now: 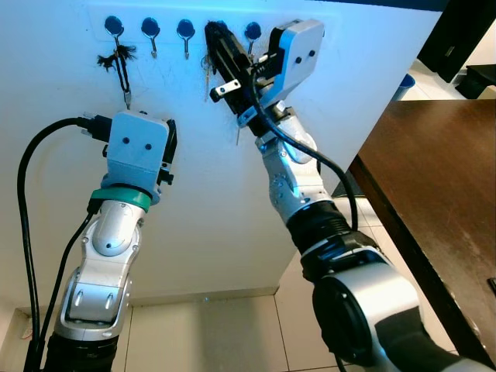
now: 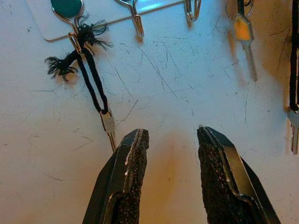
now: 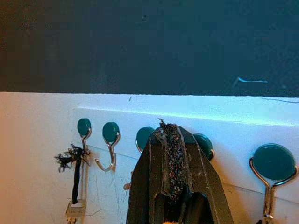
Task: Hang keys on a hook
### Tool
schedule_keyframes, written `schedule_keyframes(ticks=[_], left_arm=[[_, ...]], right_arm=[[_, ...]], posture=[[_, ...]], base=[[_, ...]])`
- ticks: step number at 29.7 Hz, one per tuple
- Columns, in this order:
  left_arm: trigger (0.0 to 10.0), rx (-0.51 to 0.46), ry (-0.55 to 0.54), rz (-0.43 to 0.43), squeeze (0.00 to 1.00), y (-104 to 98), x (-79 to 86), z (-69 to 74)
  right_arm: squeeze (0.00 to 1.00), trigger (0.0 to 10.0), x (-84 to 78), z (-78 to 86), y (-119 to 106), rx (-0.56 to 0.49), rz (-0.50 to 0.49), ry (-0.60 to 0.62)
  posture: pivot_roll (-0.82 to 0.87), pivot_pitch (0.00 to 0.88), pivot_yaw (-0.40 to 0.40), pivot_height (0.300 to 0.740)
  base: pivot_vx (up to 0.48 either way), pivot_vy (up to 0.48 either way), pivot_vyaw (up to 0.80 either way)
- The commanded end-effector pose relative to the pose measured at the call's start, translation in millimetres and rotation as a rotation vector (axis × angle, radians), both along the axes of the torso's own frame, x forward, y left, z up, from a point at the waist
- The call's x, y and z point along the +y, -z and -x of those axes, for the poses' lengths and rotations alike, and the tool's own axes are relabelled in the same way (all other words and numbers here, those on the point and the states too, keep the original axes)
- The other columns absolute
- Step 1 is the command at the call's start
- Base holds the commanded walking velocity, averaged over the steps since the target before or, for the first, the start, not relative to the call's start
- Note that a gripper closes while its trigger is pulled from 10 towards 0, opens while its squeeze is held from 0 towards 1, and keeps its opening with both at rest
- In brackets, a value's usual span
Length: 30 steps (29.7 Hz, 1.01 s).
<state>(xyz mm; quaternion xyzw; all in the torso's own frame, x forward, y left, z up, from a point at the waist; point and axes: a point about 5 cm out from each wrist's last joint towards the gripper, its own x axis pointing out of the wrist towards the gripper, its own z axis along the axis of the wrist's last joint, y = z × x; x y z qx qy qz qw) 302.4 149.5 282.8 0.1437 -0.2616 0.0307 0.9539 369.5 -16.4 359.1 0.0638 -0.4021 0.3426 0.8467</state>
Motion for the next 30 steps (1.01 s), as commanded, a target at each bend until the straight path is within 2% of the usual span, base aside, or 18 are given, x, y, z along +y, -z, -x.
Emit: schedule_keyframes(ticks=[1,4,8,13,14,19,21,30], left_arm=[[10.0,0.019,-0.003,-0.006,0.00,6,1.2,0.1],[10.0,0.020,-0.002,-0.006,0.00,6,1.1,-0.2],[10.0,0.019,0.001,-0.007,0.00,6,0.2,-1.1],[10.0,0.018,-0.002,-0.008,0.00,6,1.0,-1.2],[10.0,0.019,-0.005,-0.009,0.00,6,1.9,-1.1],[10.0,0.019,-0.006,-0.009,0.00,6,2.0,-0.9],[10.0,0.019,-0.005,-0.009,0.00,7,1.8,-0.8],[10.0,0.022,-0.005,-0.010,0.00,7,2.0,-1.2]], right_arm=[[0.00,10.0,-7.2,-2.8,4,0.016,-0.013,0.029],[0.00,10.0,-9.2,-4.3,7,0.027,-0.017,0.037],[0.00,10.0,-12.5,-11.1,16,0.096,-0.014,0.058],[0.00,10.0,-11.6,-14.2,22,0.135,0.002,0.072],[0.00,10.0,-8.4,-17.8,31,0.191,0.041,0.079],[0.00,10.0,-4.6,-20.8,39,0.247,0.089,0.085],[0.00,10.0,-5.6,-21.8,39,0.264,0.070,0.083],[0.00,10.0,-9.3,-18.2,28,0.194,0.024,0.084]], posture=[[0.15,0.163,0.030,0.740],[0.15,0.159,0.031,0.740],[0.15,0.153,0.031,0.740],[0.15,0.153,0.031,0.740],[0.15,0.151,0.033,0.740],[0.15,0.146,0.033,0.740],[0.15,0.145,0.032,0.740],[0.15,0.147,0.032,0.740]], base=[[0.000,0.000,0.00],[0.000,0.000,0.00],[0.000,0.000,0.00],[0.000,0.000,0.00],[0.000,0.000,0.00],[0.000,0.000,0.00],[0.000,0.000,0.00],[0.000,0.000,0.00]])
